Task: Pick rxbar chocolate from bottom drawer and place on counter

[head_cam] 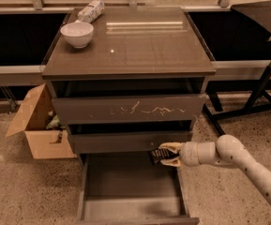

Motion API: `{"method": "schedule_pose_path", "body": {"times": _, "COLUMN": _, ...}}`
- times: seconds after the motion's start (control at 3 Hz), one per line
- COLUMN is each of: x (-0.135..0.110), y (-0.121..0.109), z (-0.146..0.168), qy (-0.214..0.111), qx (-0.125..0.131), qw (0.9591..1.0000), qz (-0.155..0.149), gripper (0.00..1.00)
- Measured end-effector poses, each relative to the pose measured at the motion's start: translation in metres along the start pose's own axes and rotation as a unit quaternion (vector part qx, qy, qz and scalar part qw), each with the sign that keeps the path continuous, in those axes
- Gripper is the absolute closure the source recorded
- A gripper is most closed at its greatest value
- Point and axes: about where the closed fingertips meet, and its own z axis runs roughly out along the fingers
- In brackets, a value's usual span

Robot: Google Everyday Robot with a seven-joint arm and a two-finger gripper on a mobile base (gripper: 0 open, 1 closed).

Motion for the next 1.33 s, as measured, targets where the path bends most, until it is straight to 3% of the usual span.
{"method": "schedule_pose_path", "body": {"times": 0.33, "x": -0.045, "y": 0.001, "z": -0.018, "qy": -0.015, "qx": 0.009, "qw": 0.9993, "qz": -0.033, "gripper": 1.00}}
{"method": "schedule_pose_path", "body": {"times": 0.67, "x": -0.074, "y": -0.010, "z": -0.038, "qy": -0.034, "qx": 0.025, "qw": 0.9970, "qz": -0.064, "gripper": 1.00}}
{"method": "schedule_pose_path", "body": {"times": 1.0, "x": -0.106, "y": -0.038, "z": -0.070, "qy": -0.043, "qx": 0.046, "qw": 0.9911, "qz": -0.118, "gripper": 1.00}}
{"method": "schedule_pose_path", "body": {"times": 1.33, "x": -0.106, "y": -0.038, "z": -0.071, "qy": -0.043, "qx": 0.047, "qw": 0.9910, "qz": -0.118, "gripper": 1.00}}
